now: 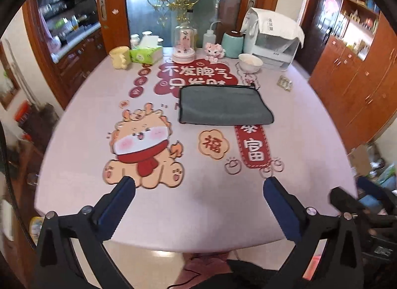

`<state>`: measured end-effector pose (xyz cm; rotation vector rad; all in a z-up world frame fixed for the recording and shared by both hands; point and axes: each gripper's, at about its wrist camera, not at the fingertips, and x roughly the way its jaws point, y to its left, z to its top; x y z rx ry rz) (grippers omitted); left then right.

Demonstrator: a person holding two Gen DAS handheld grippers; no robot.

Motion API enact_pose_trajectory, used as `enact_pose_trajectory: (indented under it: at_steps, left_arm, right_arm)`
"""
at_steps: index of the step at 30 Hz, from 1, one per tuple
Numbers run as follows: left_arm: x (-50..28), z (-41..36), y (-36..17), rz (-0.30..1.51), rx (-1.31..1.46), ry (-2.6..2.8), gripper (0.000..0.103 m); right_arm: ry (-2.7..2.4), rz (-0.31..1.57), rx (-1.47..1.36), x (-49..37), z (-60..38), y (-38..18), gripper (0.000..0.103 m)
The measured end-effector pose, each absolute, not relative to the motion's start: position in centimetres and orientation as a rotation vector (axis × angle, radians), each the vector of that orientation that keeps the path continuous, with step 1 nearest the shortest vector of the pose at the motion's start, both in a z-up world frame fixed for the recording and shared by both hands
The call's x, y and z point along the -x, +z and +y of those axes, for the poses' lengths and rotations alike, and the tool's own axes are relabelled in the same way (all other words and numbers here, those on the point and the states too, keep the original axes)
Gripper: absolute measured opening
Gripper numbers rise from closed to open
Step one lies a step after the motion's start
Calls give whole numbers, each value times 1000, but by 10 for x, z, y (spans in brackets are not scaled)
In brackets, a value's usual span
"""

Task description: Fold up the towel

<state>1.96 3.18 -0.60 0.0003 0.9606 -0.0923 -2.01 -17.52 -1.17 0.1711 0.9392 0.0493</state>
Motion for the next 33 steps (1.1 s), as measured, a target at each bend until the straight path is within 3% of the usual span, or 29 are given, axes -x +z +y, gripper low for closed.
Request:
enact_pose_trajectory:
  at_steps: [13,33]
  left_arm:
    - [18,27,15,794,-24,17,103]
    - [16,13,16,785,-41,2,103]
  right_arm:
    - [76,882,-142,50,-167,-8,103]
    - [49,864,-130,47,-180,-8,103]
